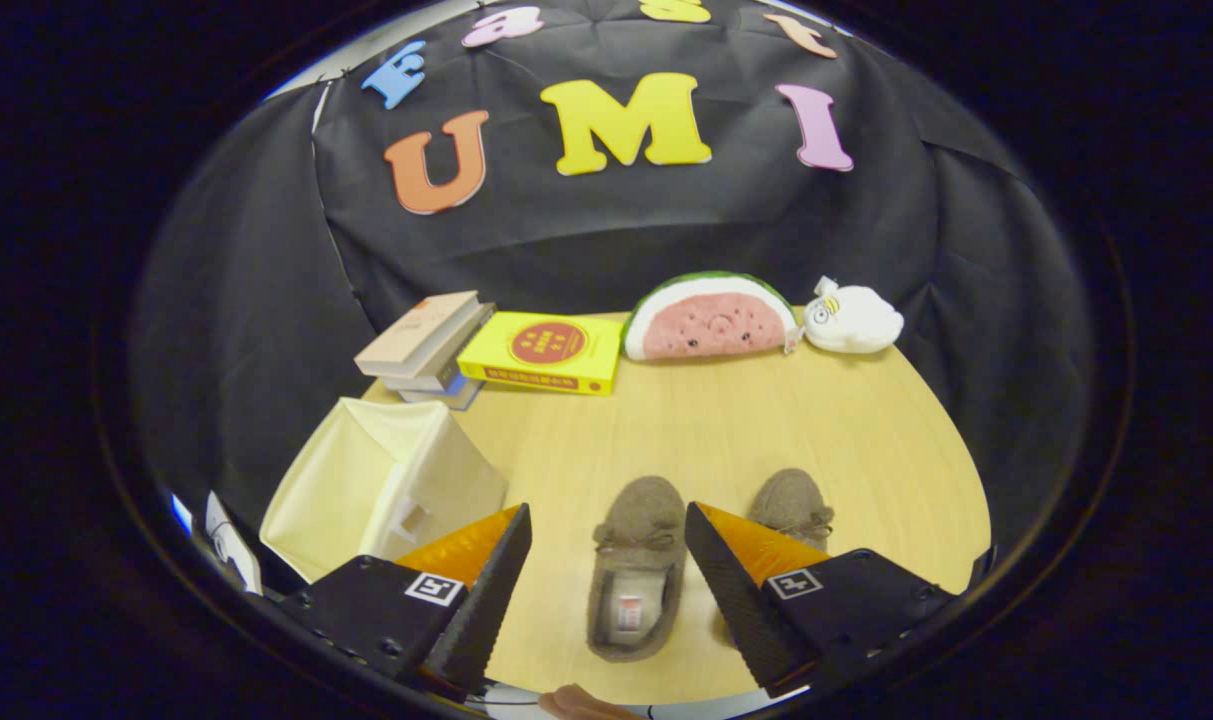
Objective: Open the storage box then place both shoes into the box .Put the left shoe in first, then the right shoe, with the right side of both shoes facing outward in a uniform manner.
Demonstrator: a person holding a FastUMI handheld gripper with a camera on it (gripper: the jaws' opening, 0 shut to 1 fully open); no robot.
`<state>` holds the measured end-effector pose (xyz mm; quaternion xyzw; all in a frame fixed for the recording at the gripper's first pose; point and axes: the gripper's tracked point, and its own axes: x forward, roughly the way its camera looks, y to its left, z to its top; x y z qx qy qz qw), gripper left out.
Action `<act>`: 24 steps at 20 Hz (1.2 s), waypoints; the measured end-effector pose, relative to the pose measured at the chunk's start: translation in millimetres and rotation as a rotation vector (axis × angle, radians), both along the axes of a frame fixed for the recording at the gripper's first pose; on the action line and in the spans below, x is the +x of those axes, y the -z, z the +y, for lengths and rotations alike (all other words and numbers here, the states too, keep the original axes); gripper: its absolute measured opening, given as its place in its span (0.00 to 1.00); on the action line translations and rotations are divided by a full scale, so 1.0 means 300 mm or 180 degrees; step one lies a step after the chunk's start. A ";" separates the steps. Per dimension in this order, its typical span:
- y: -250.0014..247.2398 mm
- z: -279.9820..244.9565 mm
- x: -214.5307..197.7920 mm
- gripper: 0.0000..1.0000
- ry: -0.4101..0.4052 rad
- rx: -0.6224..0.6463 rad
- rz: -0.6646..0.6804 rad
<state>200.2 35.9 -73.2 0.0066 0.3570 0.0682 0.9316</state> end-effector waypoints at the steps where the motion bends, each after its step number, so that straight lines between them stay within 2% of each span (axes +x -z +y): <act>1: 0.055 -0.046 -0.007 0.94 0.0043 -0.0129 0.0117; 4: 0.197 -0.115 -0.028 0.94 0.0058 -0.0358 0.0434; 9: 0.378 -0.151 -0.036 0.83 0.0192 -0.0503 0.0940; 13: 0.444 -0.139 -0.011 0.50 0.0226 -0.0471 0.1146; 14: 0.460 -0.124 0.000 0.49 0.0194 -0.0418 0.1149; 16: 0.457 -0.119 -0.011 0.29 0.0233 -0.0286 0.1301; 18: 0.457 -0.128 0.003 0.09 0.0246 -0.0244 0.1270; 19: 0.485 -0.098 0.004 0.09 0.0332 -0.0134 0.1276; 20: 0.461 -0.093 0.001 0.00 0.0345 -0.0060 0.1311; 24: 0.393 -0.085 -0.014 0.00 0.0417 0.0065 0.1214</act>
